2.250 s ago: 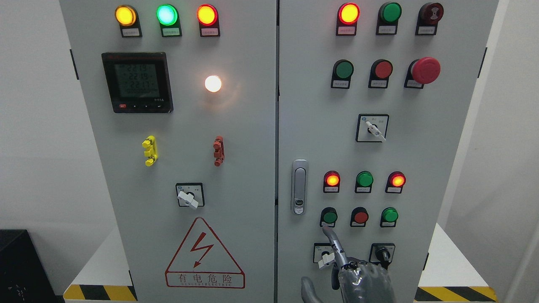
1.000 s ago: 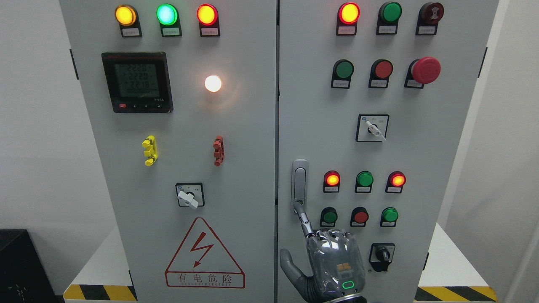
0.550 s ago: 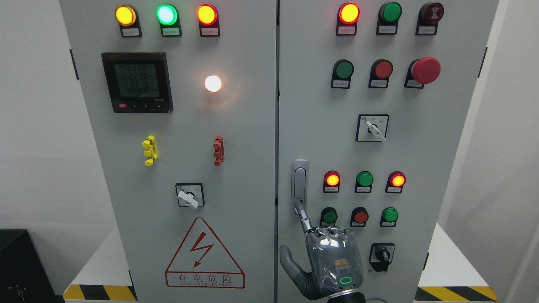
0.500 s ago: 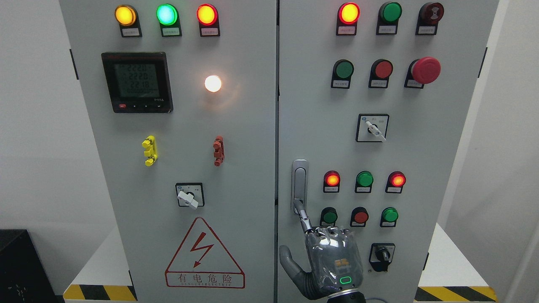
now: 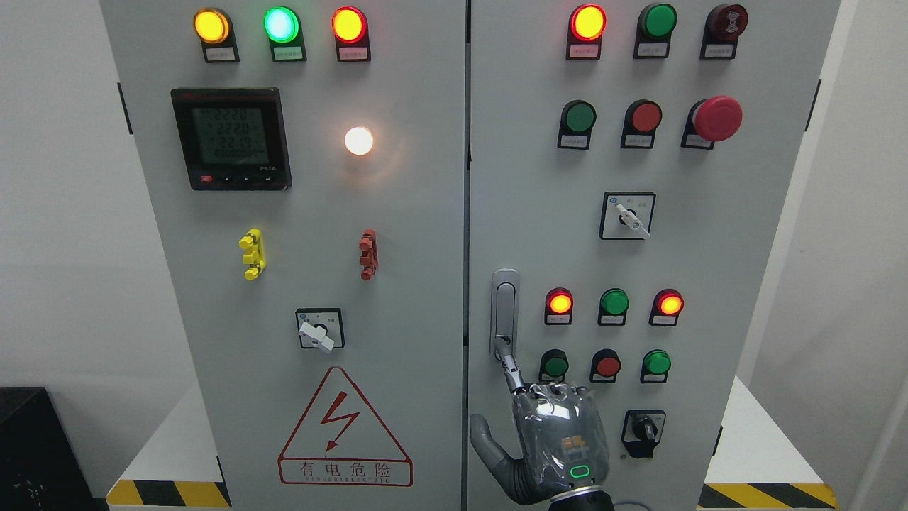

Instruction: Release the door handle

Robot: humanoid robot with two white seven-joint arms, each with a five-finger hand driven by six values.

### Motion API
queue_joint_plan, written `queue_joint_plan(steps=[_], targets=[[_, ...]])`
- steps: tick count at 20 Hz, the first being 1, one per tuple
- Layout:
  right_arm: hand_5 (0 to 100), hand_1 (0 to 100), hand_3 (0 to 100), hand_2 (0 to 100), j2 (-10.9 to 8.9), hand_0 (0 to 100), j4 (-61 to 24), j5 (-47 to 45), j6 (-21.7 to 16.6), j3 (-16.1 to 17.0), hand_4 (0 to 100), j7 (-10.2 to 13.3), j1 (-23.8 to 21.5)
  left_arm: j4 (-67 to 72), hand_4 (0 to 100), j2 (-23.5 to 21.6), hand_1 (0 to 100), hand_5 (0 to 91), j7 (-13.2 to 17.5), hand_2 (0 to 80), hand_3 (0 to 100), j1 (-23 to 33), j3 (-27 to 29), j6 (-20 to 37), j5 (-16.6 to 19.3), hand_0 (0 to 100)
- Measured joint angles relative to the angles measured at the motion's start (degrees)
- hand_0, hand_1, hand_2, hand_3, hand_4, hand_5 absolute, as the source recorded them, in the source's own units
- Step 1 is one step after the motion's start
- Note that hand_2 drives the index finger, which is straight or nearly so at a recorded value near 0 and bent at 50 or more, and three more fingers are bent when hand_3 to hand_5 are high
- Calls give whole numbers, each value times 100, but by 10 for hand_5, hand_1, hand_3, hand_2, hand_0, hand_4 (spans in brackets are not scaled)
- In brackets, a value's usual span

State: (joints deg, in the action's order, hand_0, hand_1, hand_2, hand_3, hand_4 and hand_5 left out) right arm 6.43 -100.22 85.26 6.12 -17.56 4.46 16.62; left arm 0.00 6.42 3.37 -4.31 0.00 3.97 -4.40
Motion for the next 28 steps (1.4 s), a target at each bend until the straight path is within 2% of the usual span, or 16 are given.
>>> queue_joint_plan(steps=[6, 28], targets=[[967, 305, 1000, 52, 0, 462, 24, 0, 1, 20, 999, -101, 12, 0, 13, 0, 0, 0, 0, 22, 85, 0, 0, 0, 0, 0], [967, 309, 1000, 63, -1, 459, 32, -26, 17, 88, 999, -154, -100, 0, 13, 0, 0, 0, 0, 22, 89, 0, 0, 0, 0, 0]])
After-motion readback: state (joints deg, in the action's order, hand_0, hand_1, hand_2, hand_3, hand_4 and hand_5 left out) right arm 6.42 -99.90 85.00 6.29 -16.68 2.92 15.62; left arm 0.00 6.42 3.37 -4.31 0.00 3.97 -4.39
